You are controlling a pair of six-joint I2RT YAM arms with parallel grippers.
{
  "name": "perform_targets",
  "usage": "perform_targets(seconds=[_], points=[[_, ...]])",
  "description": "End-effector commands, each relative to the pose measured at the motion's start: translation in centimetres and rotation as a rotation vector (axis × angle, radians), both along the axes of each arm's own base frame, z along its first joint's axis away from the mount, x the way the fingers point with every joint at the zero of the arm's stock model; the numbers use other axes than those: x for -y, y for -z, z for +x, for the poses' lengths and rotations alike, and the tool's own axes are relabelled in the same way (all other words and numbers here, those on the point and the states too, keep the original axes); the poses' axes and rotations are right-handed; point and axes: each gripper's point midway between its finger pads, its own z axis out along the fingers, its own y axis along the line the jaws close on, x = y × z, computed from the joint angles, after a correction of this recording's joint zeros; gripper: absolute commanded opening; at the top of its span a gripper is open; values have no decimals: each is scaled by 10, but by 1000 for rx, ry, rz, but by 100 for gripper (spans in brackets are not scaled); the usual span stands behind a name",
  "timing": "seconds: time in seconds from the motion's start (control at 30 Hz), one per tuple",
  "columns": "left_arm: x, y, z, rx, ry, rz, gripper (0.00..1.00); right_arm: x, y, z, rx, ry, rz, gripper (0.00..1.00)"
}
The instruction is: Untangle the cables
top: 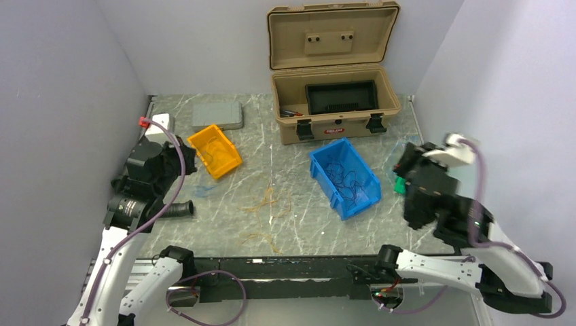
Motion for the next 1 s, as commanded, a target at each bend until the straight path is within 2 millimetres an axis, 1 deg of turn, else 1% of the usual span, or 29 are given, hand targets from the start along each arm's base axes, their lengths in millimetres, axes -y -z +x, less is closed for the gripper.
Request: perform_targets(seconds=[0.0,0.07,0.1,0.13,0.17,0.2,0.27,0.3,0.33,0.43,0.57,0.7,0.8,0.83,0.87,0.97], points=[[76,-32,-13,139,476,-52,0,-33,2,18,-79,-39,-198,0],[96,-32,-23,150,615,-83,0,-46,1,29,-101,-84,-252,0],[104,-32,-28,153,665,-96,0,-50,2,37,-126,-97,-273,0],[109,-30,-32,148,707,-107,0,-51,6,46,-163,-101,-289,0],[113,-28,-35,143,736,-116,0,-49,12,56,-209,-96,-287,0],[116,-25,-36,135,756,-121,0,-42,15,65,-249,-79,-279,0],[121,-19,-41,125,795,-129,0,-33,20,78,-292,-68,-251,0],[123,-16,-42,121,806,-132,0,-28,18,82,-286,-55,-241,0],[124,-12,-43,115,814,-137,0,-18,15,87,-276,-28,-224,0],[130,-2,-46,99,845,-155,0,4,11,99,-282,27,-179,0],[136,12,-47,63,878,-152,0,30,16,110,-302,81,-117,0],[141,23,-48,45,900,-126,0,51,34,116,-327,119,-48,0],[142,30,-50,42,907,-111,0,65,53,121,-348,132,1,0],[142,32,-50,41,903,-108,0,64,60,123,-356,124,17,0],[142,34,-50,40,904,-106,0,74,67,124,-366,149,35,0],[142,36,-52,43,905,-103,0,89,87,126,-389,199,70,0]])
